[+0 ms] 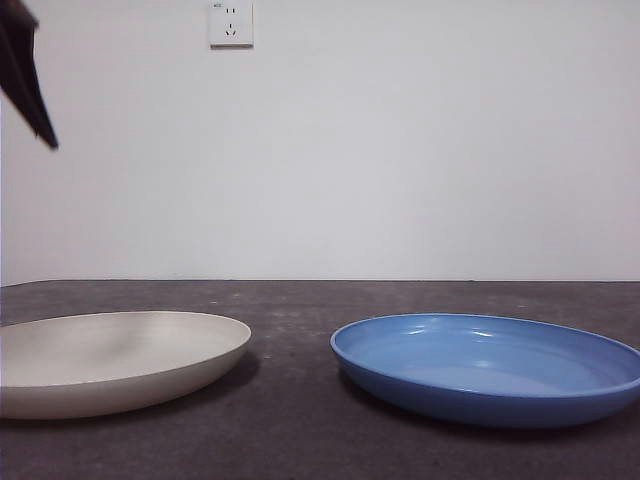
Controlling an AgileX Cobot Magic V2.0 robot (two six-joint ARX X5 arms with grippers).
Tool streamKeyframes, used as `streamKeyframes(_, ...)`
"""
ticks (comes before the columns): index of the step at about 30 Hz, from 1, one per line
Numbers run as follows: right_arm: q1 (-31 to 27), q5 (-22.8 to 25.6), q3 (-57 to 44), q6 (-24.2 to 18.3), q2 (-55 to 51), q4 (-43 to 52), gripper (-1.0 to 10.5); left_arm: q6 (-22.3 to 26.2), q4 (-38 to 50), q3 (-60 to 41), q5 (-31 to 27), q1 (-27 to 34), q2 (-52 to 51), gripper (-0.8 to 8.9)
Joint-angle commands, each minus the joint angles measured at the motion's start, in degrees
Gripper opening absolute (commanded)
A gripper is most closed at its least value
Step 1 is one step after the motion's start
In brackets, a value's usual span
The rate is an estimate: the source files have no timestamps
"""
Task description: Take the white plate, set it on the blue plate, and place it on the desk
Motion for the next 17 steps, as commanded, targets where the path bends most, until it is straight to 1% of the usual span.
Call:
streamKeyframes(1, 0.3, -0.2, 0.9, 0.2, 0.1, 0.3, 6.1, 2.2, 1.3, 1.3, 0.2, 1.5, 4.0, 6.57)
streamKeyframes(5, 0.3, -0.1, 0.9, 0.2, 0.1, 0.3, 6.1, 2.4, 3.2, 1.3, 0.2, 2.8, 9.6, 6.57)
streamKeyframes(11, 0.3, 0.0, 1.0, -0.1, 0.1, 0.4, 6.1, 3.5, 5.9, 1.3, 0.2, 2.9, 17.6, 6.57)
streamKeyframes(17, 0.3, 0.0, 0.9, -0.1, 0.1, 0.4, 6.1, 3.7, 8.9, 1.3, 0.2, 2.9, 22.5, 6.56)
